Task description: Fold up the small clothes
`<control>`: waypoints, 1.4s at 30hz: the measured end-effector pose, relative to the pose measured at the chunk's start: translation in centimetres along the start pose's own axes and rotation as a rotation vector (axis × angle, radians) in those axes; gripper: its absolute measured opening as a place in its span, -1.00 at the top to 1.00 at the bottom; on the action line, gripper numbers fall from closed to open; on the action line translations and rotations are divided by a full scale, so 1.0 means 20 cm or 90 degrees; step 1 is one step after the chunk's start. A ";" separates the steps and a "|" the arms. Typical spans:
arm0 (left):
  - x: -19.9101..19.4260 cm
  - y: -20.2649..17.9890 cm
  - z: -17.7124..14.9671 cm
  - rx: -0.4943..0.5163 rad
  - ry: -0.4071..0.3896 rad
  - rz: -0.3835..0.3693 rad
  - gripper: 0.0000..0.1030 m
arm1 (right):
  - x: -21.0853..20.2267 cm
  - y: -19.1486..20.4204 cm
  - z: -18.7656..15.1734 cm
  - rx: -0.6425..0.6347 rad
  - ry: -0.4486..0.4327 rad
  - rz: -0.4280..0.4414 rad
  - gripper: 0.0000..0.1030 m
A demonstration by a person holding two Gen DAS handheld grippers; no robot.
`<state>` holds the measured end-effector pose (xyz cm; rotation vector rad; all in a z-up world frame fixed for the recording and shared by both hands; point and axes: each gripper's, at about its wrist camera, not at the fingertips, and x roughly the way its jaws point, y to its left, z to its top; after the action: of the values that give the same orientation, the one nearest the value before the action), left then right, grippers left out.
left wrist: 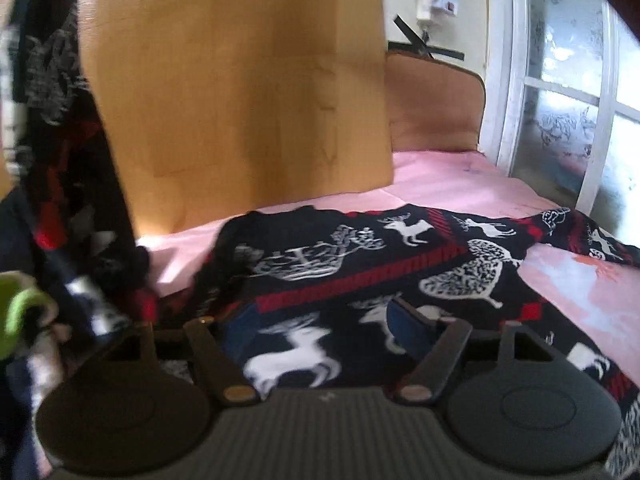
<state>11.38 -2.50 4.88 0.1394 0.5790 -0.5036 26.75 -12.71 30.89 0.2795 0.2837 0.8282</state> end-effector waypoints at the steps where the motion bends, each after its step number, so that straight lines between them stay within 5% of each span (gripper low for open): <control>1: -0.04 0.04 -0.02 0.010 -0.004 0.004 -0.42 | 0.01 0.01 0.00 0.001 0.003 0.007 0.81; 4: -0.08 0.13 -0.06 0.020 0.024 0.029 -0.39 | 0.03 0.06 -0.01 -0.007 0.007 0.027 0.81; 8: 0.01 0.23 -0.04 -0.034 0.089 0.057 0.16 | 0.08 0.15 0.01 -0.017 0.006 0.061 0.81; 11: 0.09 0.24 0.00 -0.068 0.094 0.044 0.20 | 0.12 0.24 0.02 -0.033 0.009 0.081 0.81; 14: 0.17 0.24 0.08 -0.092 0.066 0.052 0.20 | 0.15 0.31 0.01 -0.045 0.016 0.092 0.81; 19: 0.35 0.39 0.24 -0.168 0.027 0.154 0.20 | 0.17 0.34 -0.04 -0.038 0.034 0.104 0.81; 23: 0.34 0.57 0.30 -0.257 -0.091 0.211 0.10 | 0.17 0.33 -0.05 -0.040 0.039 0.104 0.81; 25: 0.27 0.62 0.30 -0.293 -0.145 0.218 -0.10 | 0.17 0.33 -0.05 -0.039 0.037 0.101 0.81; 28: 0.14 0.62 0.30 -0.315 -0.138 0.151 -0.21 | 0.17 0.32 -0.05 -0.038 0.035 0.099 0.81; 30: 0.04 0.54 0.26 -0.285 -0.126 0.076 -0.21 | 0.16 0.31 -0.05 -0.037 0.031 0.099 0.81; 33: -0.08 0.32 0.16 -0.166 -0.101 0.032 -0.20 | 0.16 0.31 -0.05 -0.030 0.027 0.098 0.81; 36: -0.07 0.15 0.04 -0.063 -0.009 -0.010 -0.13 | 0.13 0.32 -0.03 -0.035 0.021 0.097 0.81; 40: 0.18 0.15 -0.03 -0.032 0.141 0.030 0.40 | 0.10 0.33 -0.03 -0.027 0.010 0.102 0.81; 42: 0.28 0.24 0.05 -0.061 0.111 0.080 0.44 | 0.10 0.34 -0.03 -0.027 0.010 0.104 0.81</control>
<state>18.23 -0.89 2.52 0.1287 0.7588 -0.3421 23.19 -6.73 32.37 0.2594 0.2599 0.9973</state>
